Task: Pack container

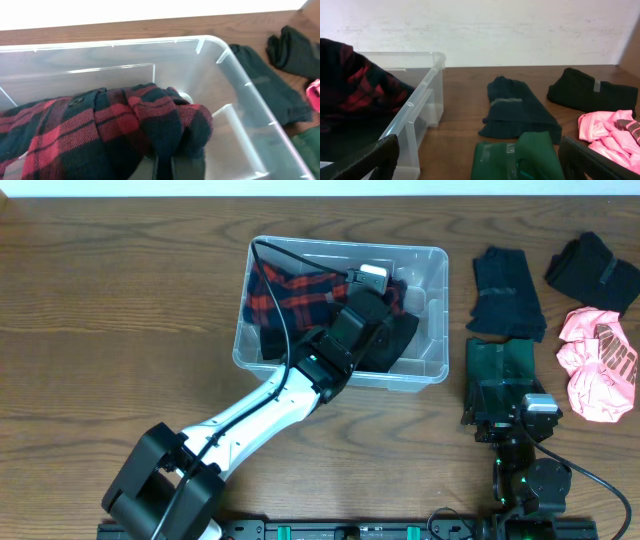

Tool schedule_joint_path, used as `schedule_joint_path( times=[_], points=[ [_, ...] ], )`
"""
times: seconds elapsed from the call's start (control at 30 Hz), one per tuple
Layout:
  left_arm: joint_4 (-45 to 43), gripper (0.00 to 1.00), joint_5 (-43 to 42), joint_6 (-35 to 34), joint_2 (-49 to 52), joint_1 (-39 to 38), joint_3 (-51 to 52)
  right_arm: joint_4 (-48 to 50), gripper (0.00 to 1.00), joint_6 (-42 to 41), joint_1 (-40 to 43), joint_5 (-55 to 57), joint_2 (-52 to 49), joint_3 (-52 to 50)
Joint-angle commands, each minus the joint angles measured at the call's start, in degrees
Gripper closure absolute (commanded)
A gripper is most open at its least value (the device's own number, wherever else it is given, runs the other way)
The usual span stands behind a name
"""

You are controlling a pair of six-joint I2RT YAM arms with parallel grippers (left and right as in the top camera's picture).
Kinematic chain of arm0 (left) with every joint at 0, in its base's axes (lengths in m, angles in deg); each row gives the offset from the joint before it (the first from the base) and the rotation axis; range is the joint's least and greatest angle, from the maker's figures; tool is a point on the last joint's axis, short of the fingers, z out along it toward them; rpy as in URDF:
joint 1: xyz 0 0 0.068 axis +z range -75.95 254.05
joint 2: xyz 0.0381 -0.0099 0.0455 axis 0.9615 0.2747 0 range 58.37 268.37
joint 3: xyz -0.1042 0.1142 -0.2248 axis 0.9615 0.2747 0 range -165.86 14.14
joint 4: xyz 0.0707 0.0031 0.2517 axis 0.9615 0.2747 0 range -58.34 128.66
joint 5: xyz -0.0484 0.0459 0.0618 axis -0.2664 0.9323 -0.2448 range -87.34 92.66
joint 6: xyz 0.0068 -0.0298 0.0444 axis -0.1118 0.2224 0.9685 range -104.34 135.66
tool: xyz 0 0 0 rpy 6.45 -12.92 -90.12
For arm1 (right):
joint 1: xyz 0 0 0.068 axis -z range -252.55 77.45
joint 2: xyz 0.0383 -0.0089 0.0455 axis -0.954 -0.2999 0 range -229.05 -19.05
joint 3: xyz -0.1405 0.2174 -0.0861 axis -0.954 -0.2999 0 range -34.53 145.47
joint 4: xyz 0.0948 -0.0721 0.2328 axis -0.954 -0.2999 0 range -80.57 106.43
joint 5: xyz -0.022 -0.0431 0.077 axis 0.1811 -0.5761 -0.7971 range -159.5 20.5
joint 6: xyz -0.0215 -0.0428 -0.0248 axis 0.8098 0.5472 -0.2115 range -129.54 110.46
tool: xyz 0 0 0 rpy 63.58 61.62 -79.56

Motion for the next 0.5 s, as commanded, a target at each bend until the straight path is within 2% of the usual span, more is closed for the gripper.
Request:
schedule_joint_path(
  times=[0.0, 0.13, 0.2, 0.23, 0.27, 0.3, 0.33, 0.47],
  points=[
    [-1.46, 0.94, 2.34, -4.98, 0.11, -1.03, -1.2, -0.2, 0.01, 0.68, -0.5, -0.15, 0.26, -0.15],
    [-3.06, 0.92, 2.29, -6.82, 0.11, -1.7, -1.2, -0.2, 0.01, 0.68, -0.5, -0.17, 0.26, -0.13],
    [-3.04, 0.61, 2.32, -6.8, 0.11, -2.03, -1.2, -0.2, 0.01, 0.68, -0.5, -0.17, 0.26, -0.13],
    [-2.99, 0.39, 2.32, -6.78, 0.11, -2.05, -1.2, -0.2, 0.01, 0.66, -0.5, -0.15, 0.26, -0.15],
    [-2.91, 0.22, 2.32, -6.78, 0.11, -2.05, -1.18, -0.2, 0.01, 0.66, -0.5, -0.15, 0.26, -0.15],
    [-2.84, 0.09, 2.32, -6.78, 0.07, -2.03, -1.18, -0.2, 0.01, 0.68, -0.5, -0.15, 0.26, -0.13],
    [-2.84, 0.01, 2.32, -6.78, 0.02, -2.03, -1.18, -0.2, 0.01, 0.68, -0.5, -0.17, 0.26, -0.13],
    [-3.3, 0.02, 2.29, -6.78, -0.87, -2.08, -1.2, -0.2, 0.01, 0.68, -0.5, -0.15, 0.26, -0.15]
  ],
)
